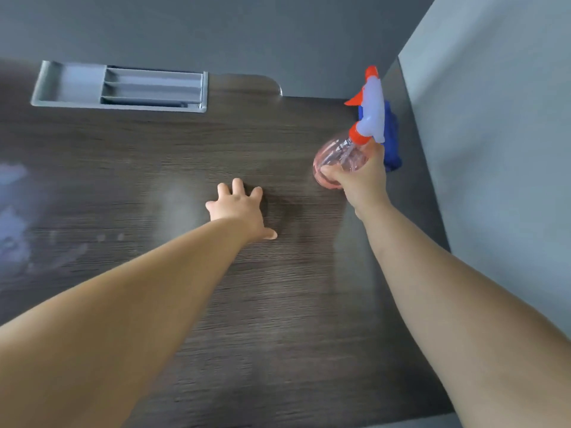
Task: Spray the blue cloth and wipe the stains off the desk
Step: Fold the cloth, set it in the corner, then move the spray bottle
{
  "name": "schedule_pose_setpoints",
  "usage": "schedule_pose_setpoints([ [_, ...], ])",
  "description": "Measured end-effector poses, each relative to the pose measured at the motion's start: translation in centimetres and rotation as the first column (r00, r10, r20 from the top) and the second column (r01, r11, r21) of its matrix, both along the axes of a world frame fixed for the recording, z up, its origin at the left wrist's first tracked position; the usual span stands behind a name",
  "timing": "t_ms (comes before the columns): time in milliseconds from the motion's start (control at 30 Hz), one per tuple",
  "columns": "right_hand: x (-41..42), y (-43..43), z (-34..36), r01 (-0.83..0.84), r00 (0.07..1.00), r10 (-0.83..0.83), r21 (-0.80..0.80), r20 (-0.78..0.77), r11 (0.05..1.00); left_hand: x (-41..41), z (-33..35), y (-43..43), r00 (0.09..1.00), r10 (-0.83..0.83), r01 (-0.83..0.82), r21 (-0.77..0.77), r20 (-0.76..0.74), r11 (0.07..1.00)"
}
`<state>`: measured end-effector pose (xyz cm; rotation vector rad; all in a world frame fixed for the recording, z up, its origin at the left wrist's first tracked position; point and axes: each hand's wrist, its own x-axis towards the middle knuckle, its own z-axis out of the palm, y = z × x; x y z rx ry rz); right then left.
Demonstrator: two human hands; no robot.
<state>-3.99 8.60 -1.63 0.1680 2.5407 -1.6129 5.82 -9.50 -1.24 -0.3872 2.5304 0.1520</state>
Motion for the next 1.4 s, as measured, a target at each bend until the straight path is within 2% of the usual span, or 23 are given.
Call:
schedule_pose_setpoints([
  [133,-0.8,-0.5,-0.8,-0.009,1.000,0.010,0.034,-0.022,0.999,-0.4,0.1,0.1,1.000,-0.011,0.012,-0.014,0.029,1.000],
  [267,-0.4,-1.0,-1.7,0.055,0.998,-0.048,0.188,-0.041,0.981,-0.5,0.1,0.1,0.999,-0.008,0.008,-0.014,0.043,1.000],
  [367,0.0,-1.5,-2.3,0.182,0.983,-0.181,0.113,-0.020,0.977,-0.5,0.1,0.1,0.999,-0.006,0.007,-0.006,0.043,1.000],
  [433,-0.9,-2.4,-2.1,0.212,0.977,-0.210,0.071,-0.041,0.975,-0.6,0.1,0.1,0.999,-0.006,0.007,-0.005,0.045,1.000],
  [533,-3.5,-3.7,-1.4,0.177,0.984,-0.177,0.029,-0.028,0.984,-0.6,0.0,0.1,0.999,-0.006,0.006,-0.003,0.040,1.000],
  [667,-6.8,-4.7,-1.3,0.122,0.992,-0.120,0.053,-0.039,0.991,-0.5,-0.1,0.1,0.999,-0.005,0.005,-0.002,0.039,1.000],
  [767,-7.7,-5.5,-0.5,0.150,0.988,-0.154,0.136,0.021,0.979,-0.6,-0.1,0.1,0.999,-0.001,0.001,0.004,0.040,1.000],
  [833,-8.3,-6.2,0.1,0.196,0.980,-0.197,0.192,-0.016,0.962,-0.7,-0.1,0.1,0.999,0.002,-0.003,0.007,0.042,1.000],
  [933,-9.1,-6.6,0.4,0.216,0.976,-0.209,0.180,-0.058,0.960,-0.8,-0.2,0.1,0.999,0.008,-0.008,0.010,0.045,1.000],
  [1133,-10.2,-4.3,-0.1,0.048,0.998,-0.041,0.159,-0.050,0.986,-0.8,-0.1,0.1,0.999,0.015,-0.015,0.015,0.049,1.000],
  [1300,-10.7,-5.6,0.7,0.056,0.998,-0.048,0.228,-0.041,0.972,-0.8,-0.1,0.2,0.998,0.022,-0.023,0.023,0.063,0.999],
  [1400,-11.4,-5.1,0.6,0.023,0.999,-0.019,0.126,-0.031,0.992,-0.8,-0.1,0.2,0.998,0.026,-0.028,0.034,0.062,0.999],
])
